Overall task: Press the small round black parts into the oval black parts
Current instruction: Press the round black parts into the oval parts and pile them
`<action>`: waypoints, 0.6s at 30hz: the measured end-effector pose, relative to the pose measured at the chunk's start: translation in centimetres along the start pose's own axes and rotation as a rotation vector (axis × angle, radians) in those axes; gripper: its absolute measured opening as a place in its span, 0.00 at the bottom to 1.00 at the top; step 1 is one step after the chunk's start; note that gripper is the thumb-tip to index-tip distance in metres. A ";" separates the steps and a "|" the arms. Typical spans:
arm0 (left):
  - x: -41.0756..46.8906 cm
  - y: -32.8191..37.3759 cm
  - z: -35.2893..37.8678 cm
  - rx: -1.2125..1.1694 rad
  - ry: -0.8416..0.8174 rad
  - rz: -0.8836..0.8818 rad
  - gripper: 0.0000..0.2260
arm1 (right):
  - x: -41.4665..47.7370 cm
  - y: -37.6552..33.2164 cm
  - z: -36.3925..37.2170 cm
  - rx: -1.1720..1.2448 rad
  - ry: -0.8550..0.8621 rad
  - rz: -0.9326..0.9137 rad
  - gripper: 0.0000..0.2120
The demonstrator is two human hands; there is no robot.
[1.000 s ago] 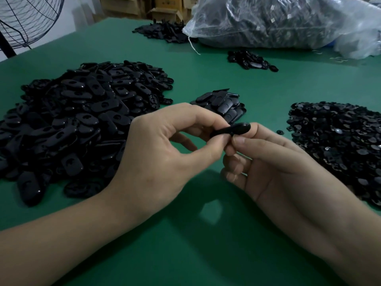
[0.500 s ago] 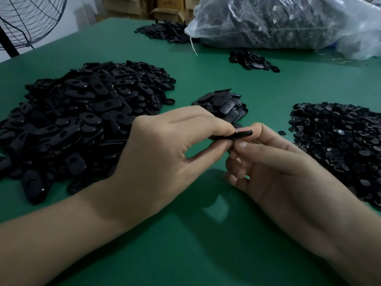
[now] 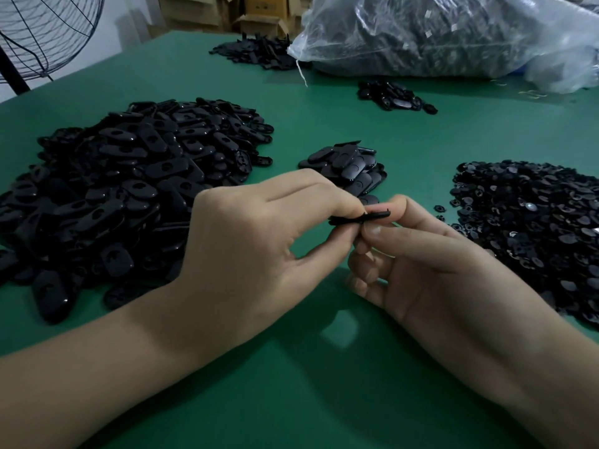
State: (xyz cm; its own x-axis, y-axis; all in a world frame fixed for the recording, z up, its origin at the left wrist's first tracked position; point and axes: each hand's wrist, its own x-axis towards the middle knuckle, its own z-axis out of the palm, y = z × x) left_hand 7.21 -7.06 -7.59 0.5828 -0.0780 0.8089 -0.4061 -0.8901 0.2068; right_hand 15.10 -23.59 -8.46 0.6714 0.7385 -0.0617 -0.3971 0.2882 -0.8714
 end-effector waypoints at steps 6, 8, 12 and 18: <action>0.0 -0.7 0.5 -0.137 -0.070 -0.205 0.02 | -0.2 0.3 -0.1 -0.288 0.041 -0.219 0.05; 0.1 -0.8 0.7 -0.191 -0.090 -0.287 0.02 | -0.1 0.1 -0.2 -0.453 0.086 -0.302 0.05; -0.1 -1.3 1.2 -0.421 -0.176 -0.556 0.02 | 0.1 0.0 -0.5 -0.837 0.188 -0.394 0.09; 0.2 -1.0 1.2 -0.308 -0.196 -0.434 0.15 | 0.4 -0.2 -0.6 -0.548 0.234 -0.263 0.11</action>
State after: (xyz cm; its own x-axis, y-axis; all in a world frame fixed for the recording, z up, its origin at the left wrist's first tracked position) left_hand 8.61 -6.79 -8.27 0.8499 0.1578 0.5027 -0.2698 -0.6892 0.6724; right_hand 15.77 -23.70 -8.62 0.8458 0.5157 0.1367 0.1339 0.0430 -0.9901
